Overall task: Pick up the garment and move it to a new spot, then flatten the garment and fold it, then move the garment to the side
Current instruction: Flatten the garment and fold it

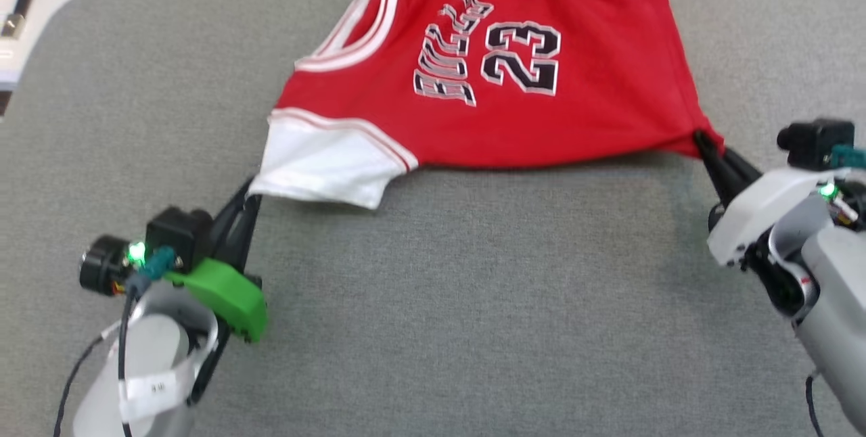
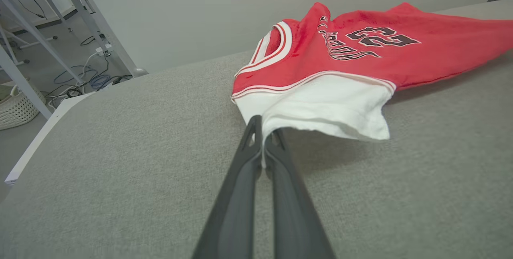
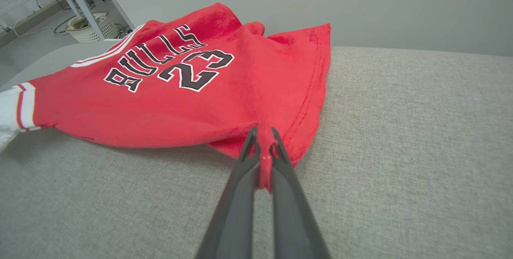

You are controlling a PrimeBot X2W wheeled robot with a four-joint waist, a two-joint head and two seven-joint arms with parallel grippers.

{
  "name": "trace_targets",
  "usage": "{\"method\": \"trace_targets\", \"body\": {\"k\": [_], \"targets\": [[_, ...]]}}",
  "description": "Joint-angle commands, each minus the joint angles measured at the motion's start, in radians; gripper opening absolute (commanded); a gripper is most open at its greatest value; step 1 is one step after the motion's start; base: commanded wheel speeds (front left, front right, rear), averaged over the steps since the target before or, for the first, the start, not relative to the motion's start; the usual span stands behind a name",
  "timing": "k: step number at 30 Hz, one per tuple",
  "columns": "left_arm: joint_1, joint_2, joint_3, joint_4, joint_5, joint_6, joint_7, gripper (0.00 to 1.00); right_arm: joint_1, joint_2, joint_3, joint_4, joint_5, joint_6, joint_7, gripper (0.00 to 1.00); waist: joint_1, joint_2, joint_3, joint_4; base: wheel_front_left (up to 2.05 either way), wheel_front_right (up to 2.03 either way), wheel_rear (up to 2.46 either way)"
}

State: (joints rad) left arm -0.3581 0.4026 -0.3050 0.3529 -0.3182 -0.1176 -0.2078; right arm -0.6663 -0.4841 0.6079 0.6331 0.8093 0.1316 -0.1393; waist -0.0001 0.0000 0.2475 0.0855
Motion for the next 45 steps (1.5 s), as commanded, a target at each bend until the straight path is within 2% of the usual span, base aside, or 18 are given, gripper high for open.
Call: {"method": "trace_targets", "body": {"k": [1, 14, 26, 36, 41, 45], "targets": [[0.045, 0.014, -0.005, -0.013, -0.009, 0.002, 0.006, 0.0, 0.035, -0.006, 0.009, -0.007, 0.016, -0.001, -0.011, 0.0, 0.0001, 0.0, -0.07, 0.015, 0.0, 0.0, 0.0], [0.326, 0.079, -0.035, -0.189, -0.081, 0.002, 0.091, 0.0, 0.275, -0.035, -0.012, -0.042, 0.115, -0.001, 0.025, 0.0, 0.0001, 0.0, -0.222, -0.016, 0.0, 0.0, 0.0], [0.529, 0.148, -0.107, -0.364, -0.158, -0.006, 0.198, 0.0, 0.516, -0.126, -0.099, -0.183, 0.141, -0.001, 0.142, 0.0, 0.0001, 0.0, -0.31, -0.046, 0.0, 0.0, 0.0], [0.648, 0.205, -0.169, -0.461, -0.231, -0.01, 0.261, 0.0, 0.745, -0.168, -0.241, -0.363, 0.111, -0.001, 0.277, 0.0, 0.0001, 0.0, -0.339, -0.051, 0.0, 0.0, 0.0], [0.658, 0.226, -0.162, -0.502, -0.235, -0.007, 0.251, 0.0, 0.824, -0.146, -0.335, -0.457, 0.076, -0.001, 0.325, 0.0, 0.0001, 0.0, -0.327, -0.047, 0.0, 0.0, 0.0], [0.604, 0.225, -0.139, -0.516, -0.229, -0.004, 0.231, 0.0, 0.84, -0.114, -0.414, -0.527, 0.031, -0.001, 0.366, 0.0, 0.0001, 0.0, -0.302, -0.042, 0.0, 0.0, 0.0]]}}
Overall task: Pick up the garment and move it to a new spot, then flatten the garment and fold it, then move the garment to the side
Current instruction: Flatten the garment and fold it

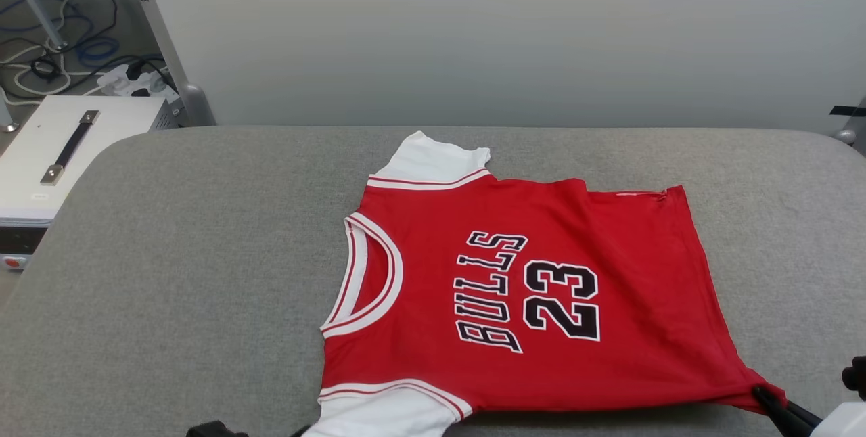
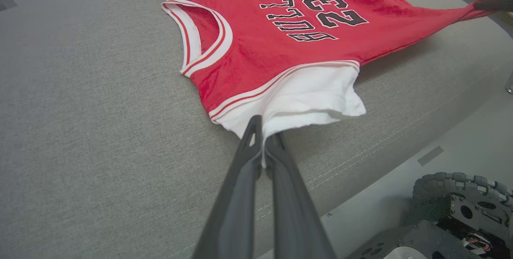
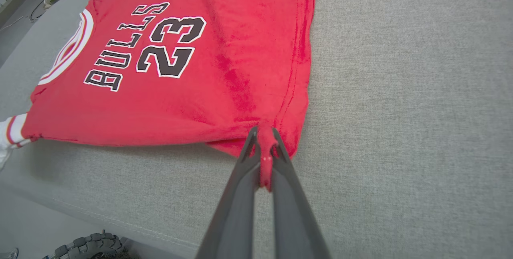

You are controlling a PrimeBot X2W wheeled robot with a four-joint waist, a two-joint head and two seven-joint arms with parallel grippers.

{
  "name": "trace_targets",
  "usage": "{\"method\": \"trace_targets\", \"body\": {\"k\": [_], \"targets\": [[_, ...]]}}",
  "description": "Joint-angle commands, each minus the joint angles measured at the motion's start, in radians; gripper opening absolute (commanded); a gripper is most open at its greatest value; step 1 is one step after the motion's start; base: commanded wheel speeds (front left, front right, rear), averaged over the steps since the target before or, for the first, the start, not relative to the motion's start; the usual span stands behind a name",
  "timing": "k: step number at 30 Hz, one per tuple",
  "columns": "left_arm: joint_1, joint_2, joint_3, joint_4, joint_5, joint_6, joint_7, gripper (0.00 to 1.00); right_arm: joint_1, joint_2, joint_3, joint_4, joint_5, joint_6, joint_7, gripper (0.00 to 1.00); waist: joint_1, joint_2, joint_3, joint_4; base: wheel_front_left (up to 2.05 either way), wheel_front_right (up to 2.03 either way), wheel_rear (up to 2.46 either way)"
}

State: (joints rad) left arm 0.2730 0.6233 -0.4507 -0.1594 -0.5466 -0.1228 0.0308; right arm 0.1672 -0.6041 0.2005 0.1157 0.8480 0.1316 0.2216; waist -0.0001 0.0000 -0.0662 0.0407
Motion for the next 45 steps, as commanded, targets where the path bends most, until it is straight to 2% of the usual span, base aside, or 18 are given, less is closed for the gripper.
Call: {"method": "trace_targets", "body": {"k": [1, 11, 21, 35, 43, 44, 45], "targets": [[-0.045, 0.003, 0.009, -0.003, 0.001, 0.001, -0.009, 0.0, 0.004, 0.013, -0.02, -0.022, -0.017, -0.001, 0.017, 0.0, 0.0001, 0.0, 0.018, 0.003, 0.0, 0.0, 0.0], [-0.318, -0.007, -0.02, 0.038, 0.02, -0.006, 0.011, 0.0, -0.131, 0.083, -0.118, -0.103, -0.107, -0.001, 0.144, 0.0, 0.0001, 0.0, 0.155, -0.003, 0.0, 0.0, 0.0], [-0.568, -0.004, -0.093, 0.174, -0.012, -0.008, 0.04, 0.0, -0.293, 0.135, -0.132, -0.043, -0.161, -0.001, 0.212, 0.0, 0.0001, 0.0, 0.265, -0.015, 0.0, 0.0, 0.0], [-0.764, -0.01, -0.198, 0.397, -0.061, -0.008, 0.016, 0.0, -0.409, 0.165, -0.11, 0.073, -0.199, -0.001, 0.205, 0.0, 0.0001, 0.0, 0.337, -0.034, 0.0, 0.0, 0.0], [-0.825, -0.041, -0.255, 0.501, -0.088, -0.008, -0.003, 0.0, -0.448, 0.169, -0.089, 0.128, -0.203, -0.001, 0.187, 0.0, 0.0001, 0.0, 0.354, -0.041, 0.0, 0.0, 0.0], [-0.832, -0.045, -0.265, 0.51, -0.09, -0.008, -0.003, 0.29, -0.451, 0.17, -0.086, 0.135, -0.203, -0.001, 0.186, 0.0, 0.0001, 0.0, 0.355, -0.041, 0.0, 0.0, 0.0], [-0.84, -0.051, -0.272, 0.524, -0.089, -0.008, -0.009, 0.95, -0.456, 0.172, -0.084, 0.144, -0.204, -0.001, 0.184, 0.12, 0.0001, 0.0, 0.354, -0.042, 0.0, 0.0, 0.0]]}}
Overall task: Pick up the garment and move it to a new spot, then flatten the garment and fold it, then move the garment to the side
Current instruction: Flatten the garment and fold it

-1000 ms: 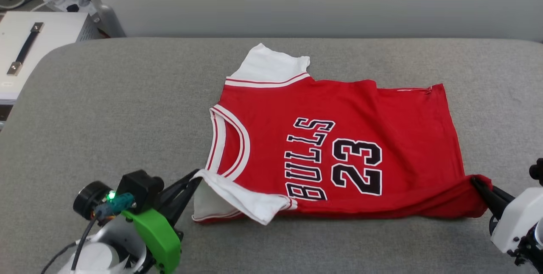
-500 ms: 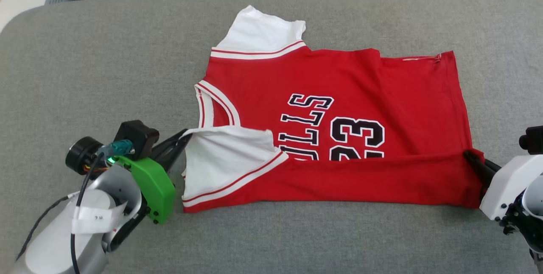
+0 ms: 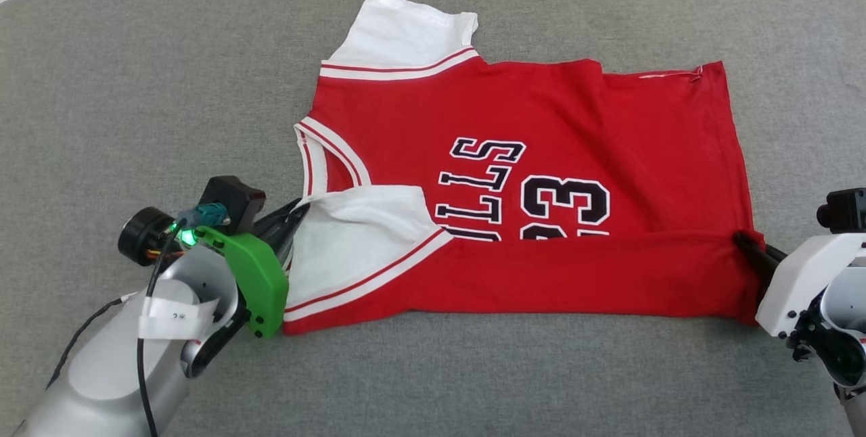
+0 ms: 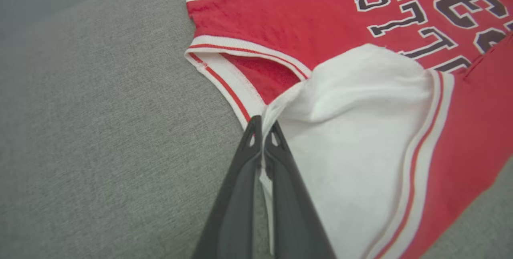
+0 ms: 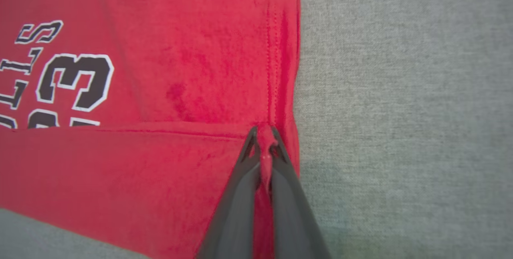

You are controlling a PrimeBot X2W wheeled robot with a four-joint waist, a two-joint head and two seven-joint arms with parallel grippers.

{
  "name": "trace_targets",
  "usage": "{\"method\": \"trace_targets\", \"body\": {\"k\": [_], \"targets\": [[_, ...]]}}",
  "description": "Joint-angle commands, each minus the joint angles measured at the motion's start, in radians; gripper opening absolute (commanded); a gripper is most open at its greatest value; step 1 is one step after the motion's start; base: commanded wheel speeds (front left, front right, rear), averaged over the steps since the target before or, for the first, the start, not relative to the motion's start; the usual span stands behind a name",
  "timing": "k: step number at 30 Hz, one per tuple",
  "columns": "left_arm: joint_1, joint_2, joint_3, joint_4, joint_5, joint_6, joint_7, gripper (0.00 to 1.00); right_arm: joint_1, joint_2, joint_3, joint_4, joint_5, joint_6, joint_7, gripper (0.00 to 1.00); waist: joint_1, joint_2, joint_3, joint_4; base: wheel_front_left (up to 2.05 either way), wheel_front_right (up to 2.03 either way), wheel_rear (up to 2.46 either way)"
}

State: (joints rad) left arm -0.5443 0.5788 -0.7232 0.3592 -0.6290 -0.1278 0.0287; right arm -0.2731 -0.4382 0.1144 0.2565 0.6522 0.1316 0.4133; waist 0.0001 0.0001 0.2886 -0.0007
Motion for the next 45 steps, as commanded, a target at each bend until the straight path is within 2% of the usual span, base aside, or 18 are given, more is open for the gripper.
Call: {"method": "trace_targets", "body": {"k": [1, 10, 15, 18, 25, 33, 39, 45], "targets": [[-0.026, -0.016, 0.002, 0.027, -0.012, -0.001, -0.009, 1.0, -0.019, 0.008, 0.005, 0.011, -0.009, -0.001, -0.012, 1.0, -0.0001, -0.0001, -0.003, 0.0, 0.0, 0.0, 0.0], [-0.019, -0.088, 0.026, 0.147, -0.054, 0.036, -0.055, 1.0, -0.02, 0.006, 0.044, 0.015, -0.029, -0.001, -0.066, 1.0, -0.0001, -0.0001, -0.068, -0.002, 0.0, 0.0, 0.0], [0.018, -0.123, 0.092, 0.125, -0.108, 0.088, -0.148, 1.0, 0.014, -0.004, 0.053, -0.032, -0.064, -0.001, -0.077, 1.0, -0.0001, -0.0001, -0.12, 0.0, 0.0, 0.0, 0.0], [0.06, -0.134, 0.117, 0.082, -0.14, 0.125, -0.158, 1.0, 0.045, 0.005, 0.042, -0.068, -0.089, -0.001, -0.066, 1.0, -0.0001, -0.0001, -0.143, 0.0, 0.0, 0.0, 0.0], [0.194, -0.112, 0.111, -0.073, -0.184, 0.248, -0.032, 1.0, 0.141, 0.045, -0.003, -0.192, -0.158, -0.001, 0.01, 1.0, -0.0001, -0.0001, -0.17, -0.003, 0.0, 0.0, 0.0], [0.297, -0.02, 0.071, -0.257, -0.177, 0.384, 0.159, 1.0, 0.22, 0.111, -0.076, -0.319, -0.234, -0.001, 0.115, 1.0, -0.0001, -0.0001, -0.152, -0.02, 0.0, 0.0, 0.0], [0.327, 0.023, 0.055, -0.321, -0.157, 0.469, 0.241, 1.0, 0.243, 0.146, -0.099, -0.378, -0.256, -0.001, 0.142, 1.0, -0.0001, -0.0001, -0.121, -0.032, 0.0, 0.0, 0.0], [0.328, 0.015, 0.06, -0.313, -0.168, 0.489, 0.253, 1.0, 0.233, 0.153, -0.097, -0.384, -0.255, -0.001, 0.124, 1.0, -0.0001, -0.0001, -0.083, -0.039, 0.0, 0.0, 0.0]]}}
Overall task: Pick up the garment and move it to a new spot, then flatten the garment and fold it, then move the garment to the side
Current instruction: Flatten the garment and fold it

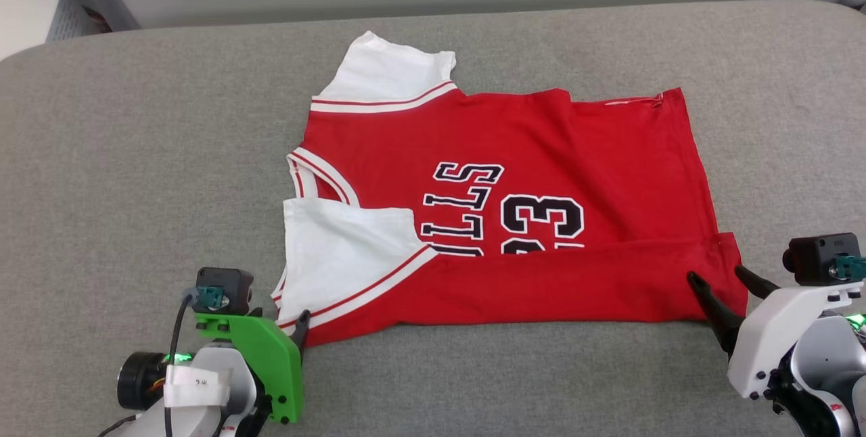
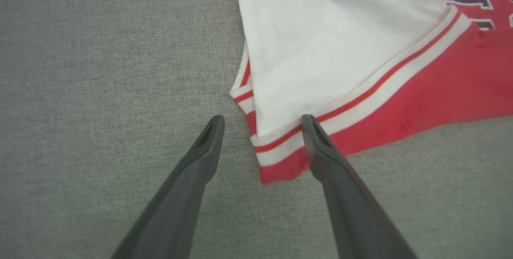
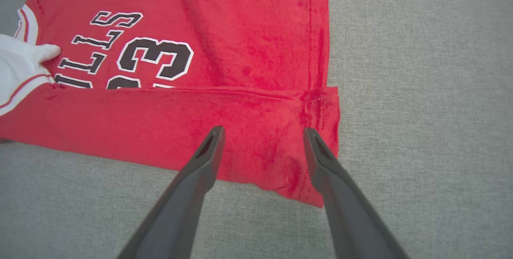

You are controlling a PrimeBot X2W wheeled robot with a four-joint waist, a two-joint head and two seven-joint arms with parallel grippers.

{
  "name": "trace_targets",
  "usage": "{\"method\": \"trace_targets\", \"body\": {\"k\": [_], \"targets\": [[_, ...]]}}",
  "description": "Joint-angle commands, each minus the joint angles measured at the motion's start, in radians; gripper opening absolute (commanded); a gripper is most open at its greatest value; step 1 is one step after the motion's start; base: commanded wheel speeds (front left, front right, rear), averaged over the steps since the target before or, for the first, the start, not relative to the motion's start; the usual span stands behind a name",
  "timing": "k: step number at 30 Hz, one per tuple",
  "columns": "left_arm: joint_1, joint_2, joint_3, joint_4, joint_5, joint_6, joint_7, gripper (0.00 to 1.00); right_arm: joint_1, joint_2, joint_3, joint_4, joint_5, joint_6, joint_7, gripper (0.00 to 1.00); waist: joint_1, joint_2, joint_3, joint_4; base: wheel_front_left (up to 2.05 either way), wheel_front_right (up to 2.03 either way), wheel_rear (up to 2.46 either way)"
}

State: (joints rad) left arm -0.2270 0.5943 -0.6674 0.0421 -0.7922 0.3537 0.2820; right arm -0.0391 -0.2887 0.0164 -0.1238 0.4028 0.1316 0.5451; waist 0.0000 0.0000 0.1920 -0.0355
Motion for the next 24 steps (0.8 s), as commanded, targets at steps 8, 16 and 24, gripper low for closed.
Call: {"method": "trace_targets", "body": {"k": [8, 16, 24], "targets": [[0.002, -0.012, 0.002, 0.064, -0.03, 0.01, 0.036, 1.0, -0.027, 0.002, 0.003, 0.002, -0.015, -0.001, -0.024, 1.0, 0.0, 0.0, 0.062, -0.014, 0.0, 0.0, 0.0], [0.012, -0.042, -0.025, 0.115, -0.072, -0.018, 0.088, 0.0, -0.032, -0.001, -0.008, 0.018, -0.027, -0.001, -0.031, 1.0, 0.0, 0.0, 0.055, -0.008, 0.0, 0.0, 0.0], [0.007, -0.047, 0.014, 0.078, -0.087, -0.039, 0.02, 0.0, -0.016, -0.019, -0.043, 0.056, -0.037, -0.001, 0.009, 1.0, 0.0, 0.0, 0.007, 0.027, 0.0, 0.0, 0.0]]}}
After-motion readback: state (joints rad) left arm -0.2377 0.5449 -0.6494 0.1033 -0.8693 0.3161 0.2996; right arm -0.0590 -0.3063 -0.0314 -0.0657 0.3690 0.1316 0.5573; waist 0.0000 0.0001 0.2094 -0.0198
